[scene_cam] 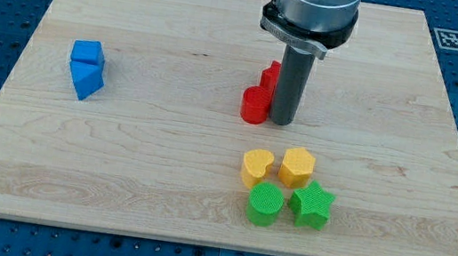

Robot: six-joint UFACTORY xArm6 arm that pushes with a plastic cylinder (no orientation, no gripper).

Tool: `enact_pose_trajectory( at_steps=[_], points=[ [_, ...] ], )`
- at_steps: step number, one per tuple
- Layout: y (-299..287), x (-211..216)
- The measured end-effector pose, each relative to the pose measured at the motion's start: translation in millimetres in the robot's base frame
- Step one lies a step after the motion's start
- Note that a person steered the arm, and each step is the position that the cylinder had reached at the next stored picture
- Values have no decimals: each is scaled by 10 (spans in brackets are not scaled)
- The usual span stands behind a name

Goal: Move the red circle bottom right to blue triangle

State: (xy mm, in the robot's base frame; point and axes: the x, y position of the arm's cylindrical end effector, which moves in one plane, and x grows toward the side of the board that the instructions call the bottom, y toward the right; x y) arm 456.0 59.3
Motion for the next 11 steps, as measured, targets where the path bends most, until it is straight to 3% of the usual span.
enact_pose_trajectory(
  at_steps=[5, 7, 11],
  points=[
    [-858, -99],
    [-902, -451],
    [-1326, -410]
  ],
)
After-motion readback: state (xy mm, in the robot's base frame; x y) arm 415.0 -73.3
